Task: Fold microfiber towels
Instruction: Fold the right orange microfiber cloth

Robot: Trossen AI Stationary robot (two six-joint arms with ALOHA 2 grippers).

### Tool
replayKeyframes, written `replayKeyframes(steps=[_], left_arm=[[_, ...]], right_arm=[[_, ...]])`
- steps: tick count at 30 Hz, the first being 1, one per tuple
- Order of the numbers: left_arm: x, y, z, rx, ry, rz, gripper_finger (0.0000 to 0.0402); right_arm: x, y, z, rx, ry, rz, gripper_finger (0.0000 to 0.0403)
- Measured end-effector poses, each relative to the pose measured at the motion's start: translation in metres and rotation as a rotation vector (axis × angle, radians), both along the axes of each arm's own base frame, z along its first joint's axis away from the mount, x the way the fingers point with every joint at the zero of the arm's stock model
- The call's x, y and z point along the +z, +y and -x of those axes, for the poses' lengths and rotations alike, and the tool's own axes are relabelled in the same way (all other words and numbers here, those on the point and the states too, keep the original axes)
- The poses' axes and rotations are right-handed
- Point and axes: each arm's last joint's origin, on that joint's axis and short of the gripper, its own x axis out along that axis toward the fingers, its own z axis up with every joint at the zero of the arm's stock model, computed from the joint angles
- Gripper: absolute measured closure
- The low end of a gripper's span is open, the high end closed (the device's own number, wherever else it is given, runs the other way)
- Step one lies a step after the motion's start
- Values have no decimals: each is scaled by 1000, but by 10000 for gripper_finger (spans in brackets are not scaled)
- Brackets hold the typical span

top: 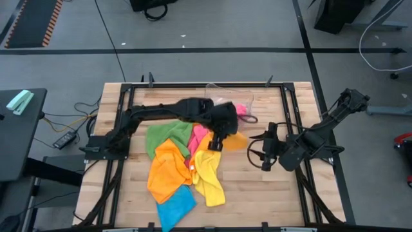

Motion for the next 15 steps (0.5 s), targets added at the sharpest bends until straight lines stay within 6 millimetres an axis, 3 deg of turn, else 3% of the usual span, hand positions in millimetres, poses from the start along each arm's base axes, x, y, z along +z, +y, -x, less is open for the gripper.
replayKeyframes(steps=[8, 15], left_arm=[[2, -27, -1, 92, -28, 93, 375], [5, -50, -3, 107, -72, 122, 363]], right_arm=[[9, 7, -8, 92, -71, -67, 101], [-4, 13, -23, 105, -22, -72, 96]])
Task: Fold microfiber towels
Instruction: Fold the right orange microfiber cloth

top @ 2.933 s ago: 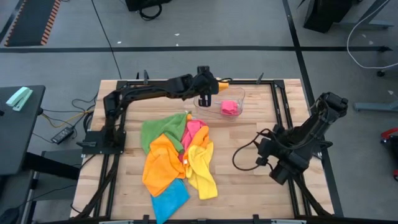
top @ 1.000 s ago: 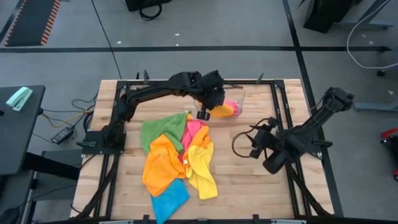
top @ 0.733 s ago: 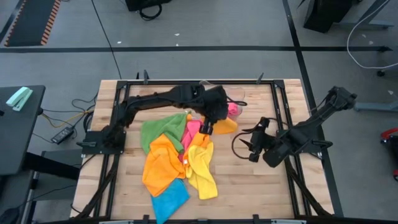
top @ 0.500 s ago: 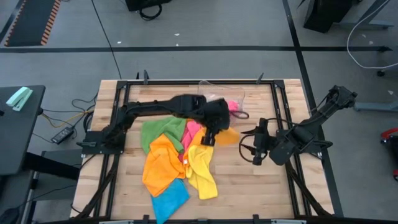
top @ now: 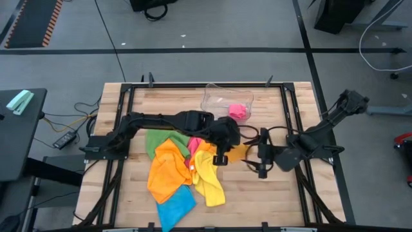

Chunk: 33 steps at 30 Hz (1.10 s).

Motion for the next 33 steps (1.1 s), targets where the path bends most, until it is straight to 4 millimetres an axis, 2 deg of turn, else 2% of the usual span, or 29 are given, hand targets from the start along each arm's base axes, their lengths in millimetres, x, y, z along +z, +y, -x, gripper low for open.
replayKeyframes(steps=[5, 10, 15, 19, 23, 26, 33], left_arm=[[2, -14, 0, -13, -22, 19, 370], [2, -27, 2, -24, -20, 35, 372], [2, -36, 4, -26, -21, 52, 360], [1, -46, 1, -41, -53, 58, 369], [-2, -54, 1, -44, -54, 39, 376], [-6, -60, -1, -65, -53, 29, 366], [-19, -78, -6, -263, -47, 34, 345]], right_arm=[[-13, 1, -13, 5, 61, -20, 103], [-12, 1, -14, 6, 56, -64, 109], [-11, 5, -16, 96, 67, -159, 117], [-14, 8, -20, 123, 78, -200, 135], [-19, 12, -23, 126, 97, -198, 177], [-21, 19, -21, 163, 107, -170, 223], [-25, 37, -13, 314, 127, -35, 337]])
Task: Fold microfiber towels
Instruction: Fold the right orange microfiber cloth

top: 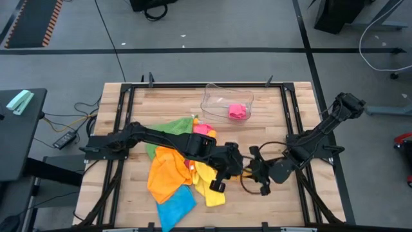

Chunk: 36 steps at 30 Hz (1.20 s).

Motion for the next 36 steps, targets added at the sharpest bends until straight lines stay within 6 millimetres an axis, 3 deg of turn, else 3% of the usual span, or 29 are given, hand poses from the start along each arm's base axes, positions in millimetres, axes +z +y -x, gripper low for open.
replayKeyframes(steps=[3, 13, 21, 27, 36], left_arm=[[-1, 2, -3, -53, 2, 59, 349], [-1, 23, -14, -100, -10, 200, 340], [4, 25, -16, -146, -37, 249, 238], [6, 34, -13, -100, -29, 176, 168], [36, 41, 10, -56, -64, 111, 186]], right_arm=[[1, 8, 4, 76, -24, 49, 358], [-1, 26, 9, 220, -75, 167, 362], [4, 30, 16, 263, -104, 180, 362], [5, 30, 16, 230, -97, 123, 362], [10, 37, 30, 189, -81, -51, 363]])
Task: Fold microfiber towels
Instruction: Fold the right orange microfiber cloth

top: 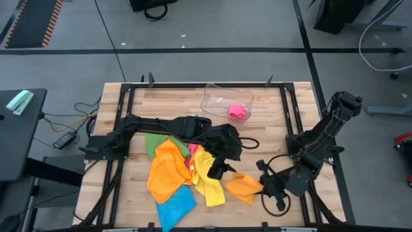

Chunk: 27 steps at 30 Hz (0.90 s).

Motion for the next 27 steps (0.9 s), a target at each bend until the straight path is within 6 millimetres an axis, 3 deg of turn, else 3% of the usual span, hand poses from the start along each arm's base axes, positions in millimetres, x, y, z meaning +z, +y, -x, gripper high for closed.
replayKeyframes(steps=[10, 14, 17, 21, 27], left_arm=[[6, -44, 20, -76, 15, -29, 231], [9, -48, 21, 44, 0, -47, 242], [-3, -49, 12, 172, 13, -64, 245], [-18, -48, 2, 233, 50, -62, 220], [-18, -38, -1, 364, 37, -69, 148]], right_arm=[[4, -9, 4, -230, 94, -281, 363], [3, -17, 0, -312, 92, -297, 363], [2, -24, -7, -355, 86, -296, 363], [0, -30, -15, -398, 78, -277, 363], [3, -30, -17, -385, 40, -252, 363]])
